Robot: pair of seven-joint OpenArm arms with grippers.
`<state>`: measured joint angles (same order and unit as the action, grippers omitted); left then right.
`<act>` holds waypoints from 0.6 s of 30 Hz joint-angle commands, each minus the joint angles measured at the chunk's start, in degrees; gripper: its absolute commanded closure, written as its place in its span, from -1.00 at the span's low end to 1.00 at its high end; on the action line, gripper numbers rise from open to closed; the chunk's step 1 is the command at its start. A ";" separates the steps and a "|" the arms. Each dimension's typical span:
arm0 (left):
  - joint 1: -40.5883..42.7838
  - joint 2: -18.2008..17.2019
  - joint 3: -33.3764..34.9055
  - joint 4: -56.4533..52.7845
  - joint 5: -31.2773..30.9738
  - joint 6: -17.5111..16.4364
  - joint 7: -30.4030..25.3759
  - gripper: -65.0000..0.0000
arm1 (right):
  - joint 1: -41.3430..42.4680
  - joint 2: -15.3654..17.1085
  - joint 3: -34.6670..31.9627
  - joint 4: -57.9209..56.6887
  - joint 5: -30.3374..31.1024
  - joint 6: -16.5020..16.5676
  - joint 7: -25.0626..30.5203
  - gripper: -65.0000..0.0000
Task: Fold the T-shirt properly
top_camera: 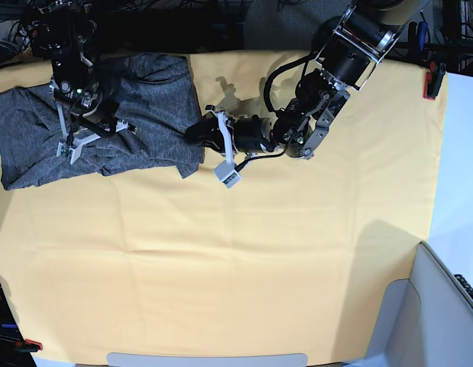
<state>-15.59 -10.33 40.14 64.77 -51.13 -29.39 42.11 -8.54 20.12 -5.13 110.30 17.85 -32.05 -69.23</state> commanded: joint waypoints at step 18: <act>1.49 -1.15 -0.10 2.88 5.99 3.58 3.65 0.99 | 11.74 1.11 1.83 2.09 -7.08 0.10 5.45 1.00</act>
<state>-14.09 -10.50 39.97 67.68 -49.82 -27.92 41.82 2.42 20.25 -4.12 111.46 11.94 -31.55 -64.75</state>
